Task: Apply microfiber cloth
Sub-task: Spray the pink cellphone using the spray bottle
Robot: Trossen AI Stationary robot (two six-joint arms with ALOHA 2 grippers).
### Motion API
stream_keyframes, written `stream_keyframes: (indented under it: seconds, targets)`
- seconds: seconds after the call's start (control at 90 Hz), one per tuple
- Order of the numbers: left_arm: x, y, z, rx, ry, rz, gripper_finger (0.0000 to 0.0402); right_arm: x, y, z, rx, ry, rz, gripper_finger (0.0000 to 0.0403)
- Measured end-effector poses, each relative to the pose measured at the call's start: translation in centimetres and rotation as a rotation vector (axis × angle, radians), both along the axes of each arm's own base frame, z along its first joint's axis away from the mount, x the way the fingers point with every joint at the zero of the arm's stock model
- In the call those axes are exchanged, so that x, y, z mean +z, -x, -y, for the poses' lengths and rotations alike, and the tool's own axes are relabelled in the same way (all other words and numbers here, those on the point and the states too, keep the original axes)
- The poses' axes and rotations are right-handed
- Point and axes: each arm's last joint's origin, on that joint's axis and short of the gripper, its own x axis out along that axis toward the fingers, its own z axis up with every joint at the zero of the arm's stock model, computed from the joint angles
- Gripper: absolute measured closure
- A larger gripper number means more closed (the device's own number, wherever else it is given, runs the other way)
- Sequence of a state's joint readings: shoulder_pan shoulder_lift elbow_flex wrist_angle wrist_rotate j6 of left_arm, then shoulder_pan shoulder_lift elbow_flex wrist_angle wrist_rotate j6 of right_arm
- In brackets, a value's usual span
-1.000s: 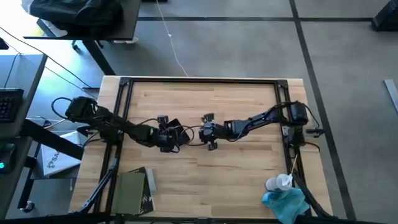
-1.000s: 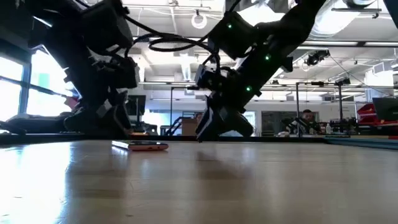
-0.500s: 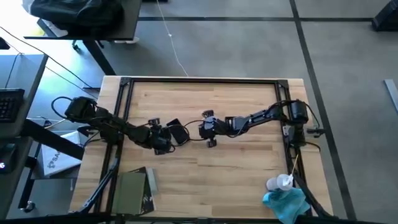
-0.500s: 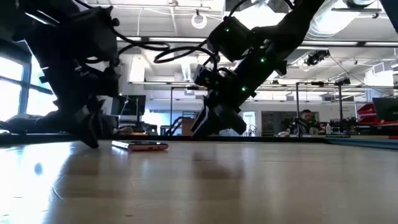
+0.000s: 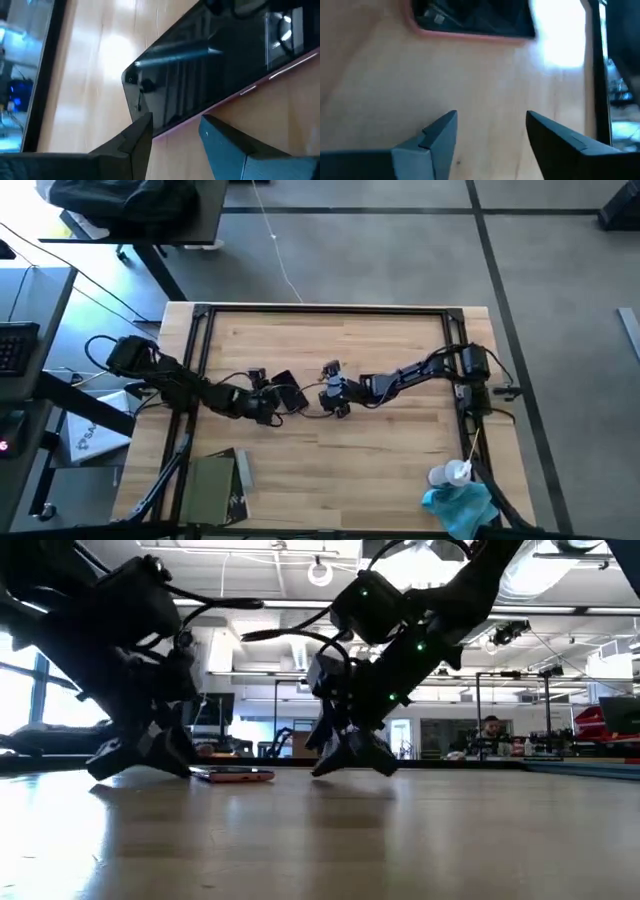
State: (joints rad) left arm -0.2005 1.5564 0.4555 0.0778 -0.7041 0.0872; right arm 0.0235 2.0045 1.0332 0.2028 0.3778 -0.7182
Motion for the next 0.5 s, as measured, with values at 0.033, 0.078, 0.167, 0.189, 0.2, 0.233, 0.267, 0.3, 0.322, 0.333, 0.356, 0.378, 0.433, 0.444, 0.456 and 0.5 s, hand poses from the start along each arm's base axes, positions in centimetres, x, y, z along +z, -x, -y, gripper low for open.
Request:
stream_keyframes:
  seconds: [0.033,0.078,0.167,0.189,0.2,0.233,0.267,0.3,0.322,0.333,0.356,0.378,0.433,0.444,0.456,0.5]
  targets:
    - [0.0,-0.4,-0.1,-0.017,0.006,0.013,0.0255,0.0,0.0,-0.3,0.014,0.01,-0.003,0.0183]
    - [0.0,-0.8,-0.1,-0.034,0.002,0.01,0.0255,0.0,0.0,-0.6,0.019,0.024,-0.006,0.0182]
    - [0.9,-1.8,0.2,-0.031,-0.066,-0.008,0.0255,0.0,0.1,-1.4,0.01,0.046,-0.006,0.0181]
    - [1.4,-2.0,0.5,-0.034,-0.088,-0.014,0.0255,0.0,0.1,-1.6,0.004,0.054,-0.006,0.0181]
    - [1.7,-2.2,0.6,-0.036,-0.098,-0.014,0.0255,0.0,0.1,-1.6,0.0,0.058,-0.005,0.0181]
    - [2.7,-2.6,1.0,-0.044,-0.123,-0.009,0.0255,0.0,0.1,-1.8,-0.008,0.069,-0.004,0.0181]
    - [3.8,-3.0,1.5,-0.054,-0.133,-0.004,0.0255,0.0,0.1,-2.0,-0.01,0.076,-0.003,0.0181]
    - [4.5,-3.0,1.8,-0.068,-0.132,-0.016,0.0255,0.0,0.2,-2.1,-0.008,0.076,-0.004,0.0181]
    - [4.9,-2.9,2.0,-0.076,-0.125,-0.033,0.0255,0.0,0.2,-2.1,-0.006,0.075,-0.005,0.0181]
    - [5.0,-2.8,2.1,-0.079,-0.12,-0.044,0.0255,0.0,0.2,-2.2,-0.005,0.073,-0.004,0.0181]
    - [5.1,-2.5,2.2,-0.083,-0.108,-0.071,0.0255,0.0,0.2,-2.2,-0.005,0.068,-0.003,0.0181]
    - [5.1,-2.1,2.3,-0.083,-0.093,-0.101,0.0255,0.0,0.2,-2.1,-0.007,0.06,0.0,0.0181]
    - [4.8,-1.2,2.2,-0.052,-0.054,-0.158,0.0255,0.0,0.1,-1.9,-0.015,0.046,0.004,0.0181]
    - [4.7,-1.0,2.2,-0.041,-0.048,-0.165,0.0255,0.0,0.1,-1.8,-0.019,0.043,0.006,0.0181]
    - [4.7,-0.8,2.2,-0.03,-0.043,-0.172,0.0255,0.0,0.1,-1.7,-0.022,0.041,0.007,0.0181]
    - [4.1,-0.2,1.9,0.012,-0.025,-0.178,0.0255,0.0,0.1,-1.3,-0.028,0.028,0.012,0.0181]
